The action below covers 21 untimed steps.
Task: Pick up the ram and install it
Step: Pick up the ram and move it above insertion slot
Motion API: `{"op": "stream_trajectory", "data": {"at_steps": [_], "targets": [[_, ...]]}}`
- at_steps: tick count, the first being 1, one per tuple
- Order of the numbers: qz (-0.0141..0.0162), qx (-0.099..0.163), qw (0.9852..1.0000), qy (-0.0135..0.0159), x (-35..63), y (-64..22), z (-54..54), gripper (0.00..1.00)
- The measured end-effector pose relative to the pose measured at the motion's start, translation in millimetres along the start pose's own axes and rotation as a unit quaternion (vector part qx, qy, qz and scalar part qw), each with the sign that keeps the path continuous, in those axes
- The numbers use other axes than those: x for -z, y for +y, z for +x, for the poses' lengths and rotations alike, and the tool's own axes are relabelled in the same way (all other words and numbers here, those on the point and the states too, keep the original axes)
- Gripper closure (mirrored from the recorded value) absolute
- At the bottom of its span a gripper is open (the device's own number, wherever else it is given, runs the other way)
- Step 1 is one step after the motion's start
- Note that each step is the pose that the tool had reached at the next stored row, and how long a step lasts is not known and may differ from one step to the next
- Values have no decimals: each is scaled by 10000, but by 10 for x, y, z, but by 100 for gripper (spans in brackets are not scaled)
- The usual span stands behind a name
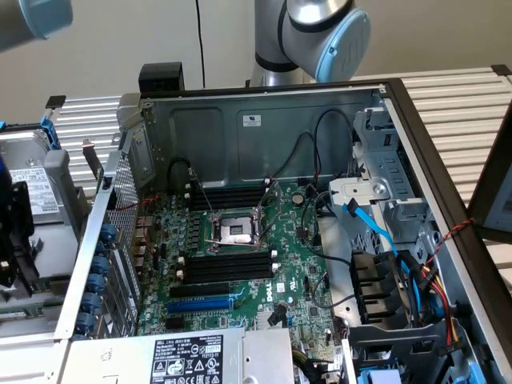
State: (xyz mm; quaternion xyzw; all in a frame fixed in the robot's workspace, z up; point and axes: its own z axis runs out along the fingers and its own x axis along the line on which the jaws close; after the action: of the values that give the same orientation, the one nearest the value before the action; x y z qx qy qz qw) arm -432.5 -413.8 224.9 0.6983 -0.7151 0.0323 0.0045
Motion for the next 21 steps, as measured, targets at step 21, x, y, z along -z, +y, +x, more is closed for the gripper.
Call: {"op": "stream_trajectory", "data": {"at_steps": [21], "targets": [[0, 43, 10000, -7, -202, 17, 75, 68]]}}
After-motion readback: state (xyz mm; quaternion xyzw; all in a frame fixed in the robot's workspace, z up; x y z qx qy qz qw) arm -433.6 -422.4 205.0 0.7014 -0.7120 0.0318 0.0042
